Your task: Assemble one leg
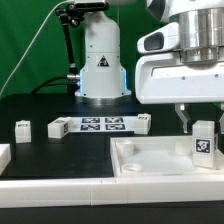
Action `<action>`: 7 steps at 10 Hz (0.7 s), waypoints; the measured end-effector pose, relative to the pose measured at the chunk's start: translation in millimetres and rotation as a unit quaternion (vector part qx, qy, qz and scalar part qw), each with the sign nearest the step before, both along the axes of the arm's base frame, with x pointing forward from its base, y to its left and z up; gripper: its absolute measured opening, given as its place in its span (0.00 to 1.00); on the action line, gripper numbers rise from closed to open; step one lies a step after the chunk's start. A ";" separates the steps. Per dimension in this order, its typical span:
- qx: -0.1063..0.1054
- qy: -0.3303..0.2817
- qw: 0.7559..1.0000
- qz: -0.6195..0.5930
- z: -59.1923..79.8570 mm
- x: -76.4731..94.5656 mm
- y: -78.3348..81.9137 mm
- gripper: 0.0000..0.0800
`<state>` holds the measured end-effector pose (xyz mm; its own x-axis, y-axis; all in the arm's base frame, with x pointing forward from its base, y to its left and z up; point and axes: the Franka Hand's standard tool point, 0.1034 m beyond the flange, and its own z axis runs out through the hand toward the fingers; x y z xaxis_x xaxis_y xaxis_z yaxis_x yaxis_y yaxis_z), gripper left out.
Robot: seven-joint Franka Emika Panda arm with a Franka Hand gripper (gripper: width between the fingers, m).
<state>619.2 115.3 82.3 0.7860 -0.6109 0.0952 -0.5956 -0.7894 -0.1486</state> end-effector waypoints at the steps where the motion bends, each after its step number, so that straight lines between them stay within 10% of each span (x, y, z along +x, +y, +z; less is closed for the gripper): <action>1: 0.013 -0.004 0.997 -0.077 -0.1 0.7 -0.9 0.37; 7: 0.064 0.012 0.940 -0.336 -0.1 -1.9 -2.4 0.37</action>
Offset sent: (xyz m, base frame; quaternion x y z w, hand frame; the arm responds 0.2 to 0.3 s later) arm -0.0031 0.0043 -0.0112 -0.0096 0.0154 0.3002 0.9537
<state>617.3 112.9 82.2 0.2199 -0.9752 -0.0257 -0.9575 -0.2107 -0.1969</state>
